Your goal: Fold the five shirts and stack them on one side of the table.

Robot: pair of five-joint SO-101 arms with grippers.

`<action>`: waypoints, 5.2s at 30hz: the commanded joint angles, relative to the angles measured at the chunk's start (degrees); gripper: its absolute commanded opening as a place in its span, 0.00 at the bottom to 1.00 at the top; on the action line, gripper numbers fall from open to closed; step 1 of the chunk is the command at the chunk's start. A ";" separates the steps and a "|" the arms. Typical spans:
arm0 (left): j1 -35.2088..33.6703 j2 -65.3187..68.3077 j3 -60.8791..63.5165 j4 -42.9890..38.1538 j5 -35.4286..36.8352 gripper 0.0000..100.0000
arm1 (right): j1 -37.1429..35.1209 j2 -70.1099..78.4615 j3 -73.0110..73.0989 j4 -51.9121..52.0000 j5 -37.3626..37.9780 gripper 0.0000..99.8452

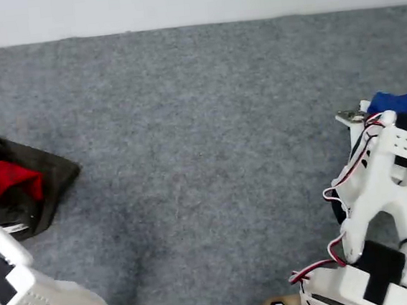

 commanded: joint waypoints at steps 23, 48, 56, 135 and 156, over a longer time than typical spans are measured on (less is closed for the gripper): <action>21.98 -35.16 -2.95 0.09 26.11 0.01 | -0.13 -2.86 -0.53 2.33 -0.44 0.01; 65.76 -44.48 7.87 18.90 26.90 0.01 | 3.03 -2.86 -0.53 2.33 -0.26 0.01; 46.95 -44.75 31.87 13.89 17.67 0.05 | 5.76 -2.86 -0.53 2.33 0.00 0.01; 80.26 -28.57 5.67 28.40 23.82 0.01 | 5.67 -2.77 -0.44 2.15 -0.09 0.01; 41.49 -73.14 -7.08 29.89 18.29 0.01 | -4.79 -2.95 -2.64 2.15 -0.44 0.01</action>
